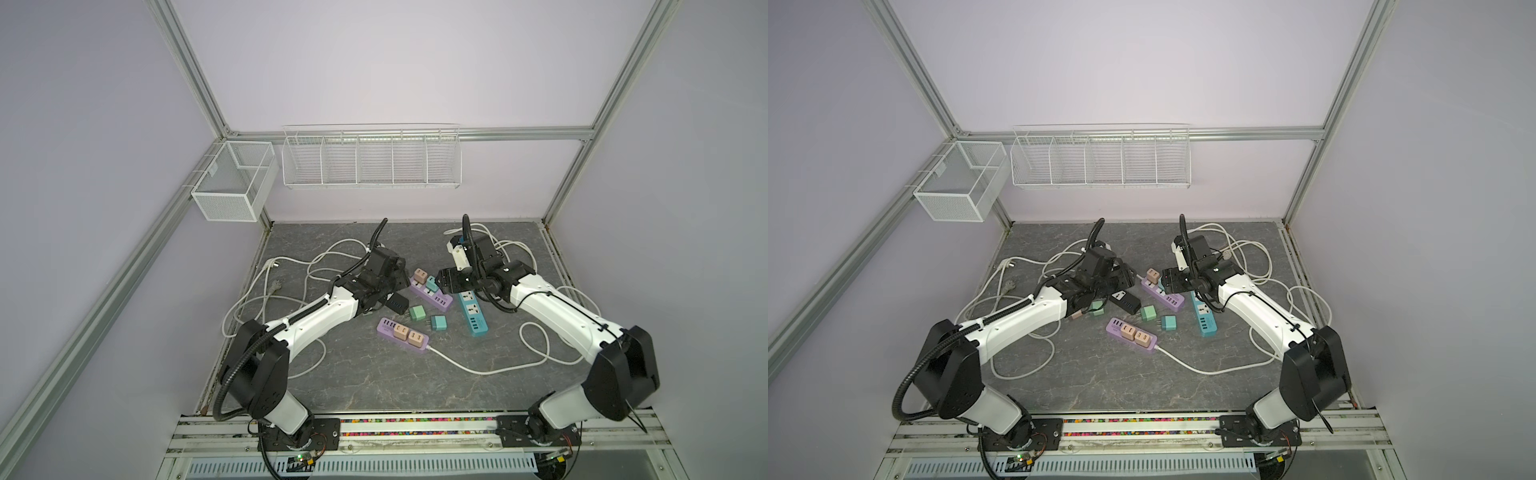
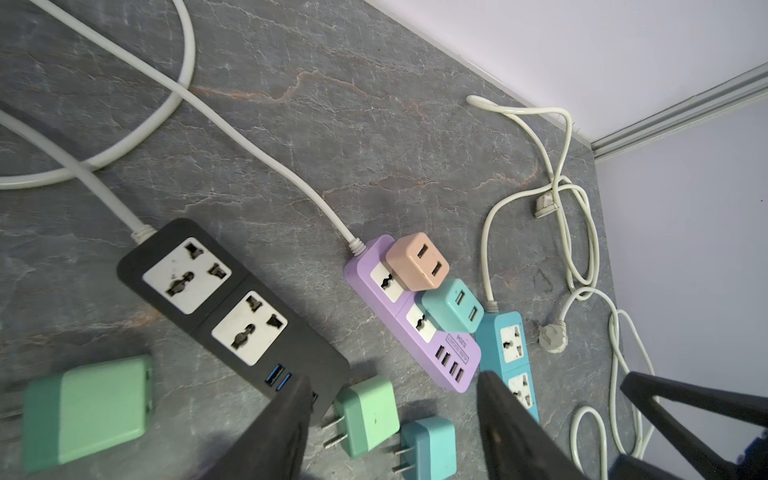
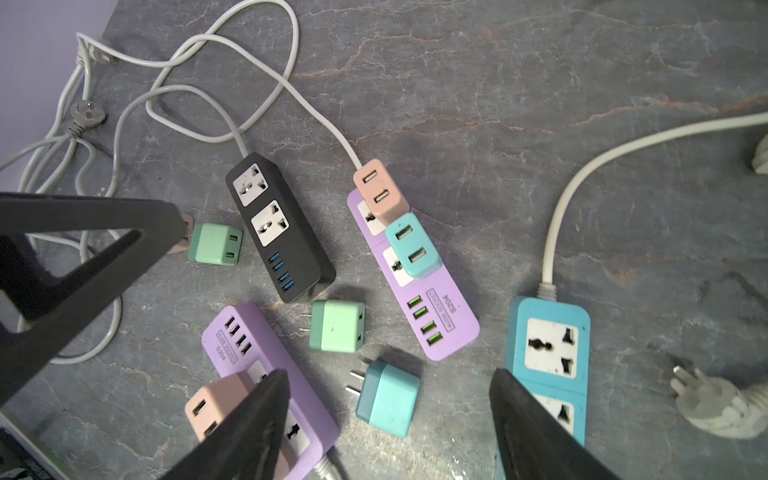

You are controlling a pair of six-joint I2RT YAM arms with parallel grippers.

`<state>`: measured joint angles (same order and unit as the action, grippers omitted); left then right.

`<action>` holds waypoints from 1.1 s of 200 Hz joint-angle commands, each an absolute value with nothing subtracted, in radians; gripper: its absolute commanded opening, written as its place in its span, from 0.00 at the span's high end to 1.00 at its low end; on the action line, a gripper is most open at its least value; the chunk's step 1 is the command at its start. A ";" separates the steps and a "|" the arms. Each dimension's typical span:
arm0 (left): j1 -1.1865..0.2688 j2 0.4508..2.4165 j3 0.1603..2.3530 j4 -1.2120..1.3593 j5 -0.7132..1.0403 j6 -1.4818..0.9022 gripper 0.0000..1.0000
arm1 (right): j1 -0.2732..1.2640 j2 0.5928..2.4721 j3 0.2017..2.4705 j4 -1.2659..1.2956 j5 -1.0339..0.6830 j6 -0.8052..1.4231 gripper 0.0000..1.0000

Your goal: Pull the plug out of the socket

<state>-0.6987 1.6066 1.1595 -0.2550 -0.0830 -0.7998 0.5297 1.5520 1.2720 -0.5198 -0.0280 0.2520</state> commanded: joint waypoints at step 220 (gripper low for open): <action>-0.609 2.043 1.355 -0.116 0.178 -0.993 0.63 | 0.526 1.967 1.567 -0.492 -0.059 0.042 0.34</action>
<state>-0.6079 2.0193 1.3300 -0.1211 0.1734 -0.9684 0.5297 1.9385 1.5284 -0.4969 -0.0708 0.0742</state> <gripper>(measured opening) 0.381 0.670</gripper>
